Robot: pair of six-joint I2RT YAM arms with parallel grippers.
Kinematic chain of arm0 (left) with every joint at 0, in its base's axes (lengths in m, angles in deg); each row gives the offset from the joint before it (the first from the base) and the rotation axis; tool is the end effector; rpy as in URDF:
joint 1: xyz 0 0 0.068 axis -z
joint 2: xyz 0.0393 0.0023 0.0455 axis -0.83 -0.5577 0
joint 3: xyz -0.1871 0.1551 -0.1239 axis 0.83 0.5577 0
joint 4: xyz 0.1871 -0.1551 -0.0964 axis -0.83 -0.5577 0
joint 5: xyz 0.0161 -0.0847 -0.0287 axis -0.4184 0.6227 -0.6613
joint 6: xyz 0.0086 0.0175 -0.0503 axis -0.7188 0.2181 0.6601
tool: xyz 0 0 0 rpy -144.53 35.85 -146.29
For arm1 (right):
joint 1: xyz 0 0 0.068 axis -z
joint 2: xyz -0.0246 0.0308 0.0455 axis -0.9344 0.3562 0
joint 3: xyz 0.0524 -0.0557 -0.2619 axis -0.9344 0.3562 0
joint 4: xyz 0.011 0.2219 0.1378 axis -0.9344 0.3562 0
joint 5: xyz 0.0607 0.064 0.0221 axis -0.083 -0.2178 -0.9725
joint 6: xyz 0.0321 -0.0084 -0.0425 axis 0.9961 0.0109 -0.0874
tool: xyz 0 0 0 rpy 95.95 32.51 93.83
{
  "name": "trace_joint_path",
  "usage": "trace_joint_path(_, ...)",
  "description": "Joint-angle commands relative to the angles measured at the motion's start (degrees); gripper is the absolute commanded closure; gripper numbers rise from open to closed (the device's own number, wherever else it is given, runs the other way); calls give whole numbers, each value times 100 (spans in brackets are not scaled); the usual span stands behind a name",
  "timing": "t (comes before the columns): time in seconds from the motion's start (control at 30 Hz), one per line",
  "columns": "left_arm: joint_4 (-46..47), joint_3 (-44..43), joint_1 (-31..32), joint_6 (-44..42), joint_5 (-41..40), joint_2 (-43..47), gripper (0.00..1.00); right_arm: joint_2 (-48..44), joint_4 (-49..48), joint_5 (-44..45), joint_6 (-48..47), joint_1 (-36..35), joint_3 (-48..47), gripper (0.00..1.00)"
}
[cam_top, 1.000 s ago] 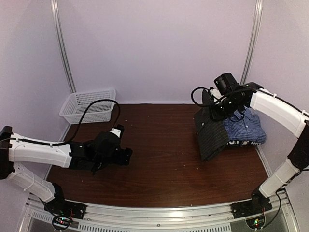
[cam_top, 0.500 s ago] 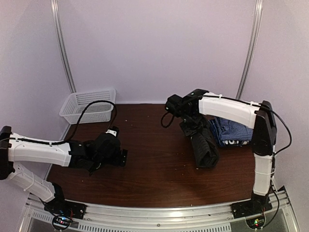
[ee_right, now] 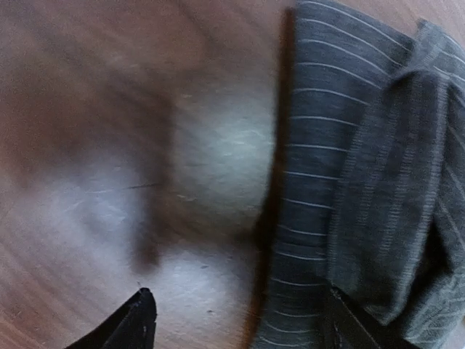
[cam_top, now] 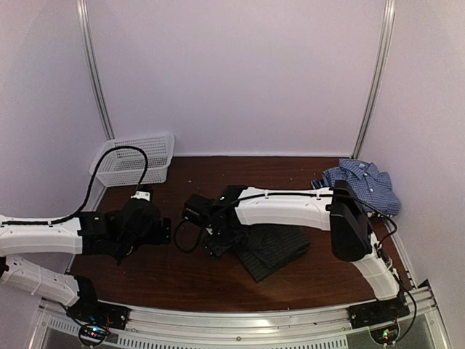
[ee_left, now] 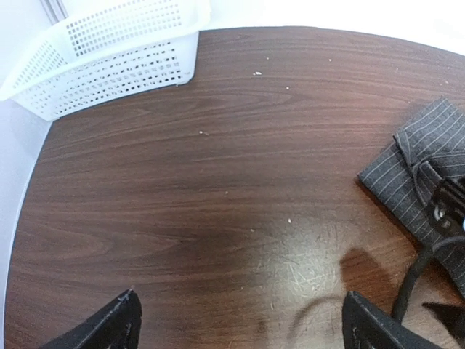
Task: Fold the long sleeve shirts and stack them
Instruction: Turn over the square-folded shirt at the center of the board, then rotate the square-folded shirt at the center of the board.
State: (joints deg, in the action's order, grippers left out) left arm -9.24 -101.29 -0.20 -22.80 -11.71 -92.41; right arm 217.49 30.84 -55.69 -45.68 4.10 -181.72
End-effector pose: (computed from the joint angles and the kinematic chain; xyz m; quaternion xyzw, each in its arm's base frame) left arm 0.1410 -0.1673 0.2160 -0.0305 0.8875 -0.0467 0.4574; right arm 0.2080 0.4289 0.1821 -0.3369 0.9315 -0.0154 0.1359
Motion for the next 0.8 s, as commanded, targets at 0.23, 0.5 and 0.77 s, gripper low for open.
trace_joint_path(0.23, 110, 376, -71, 163, -190, 395, 2, -2480, -2581, -1654, -160, 353, 2532, 16)
trace_joint_path(0.5, 372, 318, -75, 61, 44, -51, 2, -3161, -3189, -1753, -311, 1527, 3912, 17)
trace_joint_path(0.77, 973, 373, -73, 14, 645, -418, 2, -3304, -3722, -1892, -531, 2493, 4989, 18)
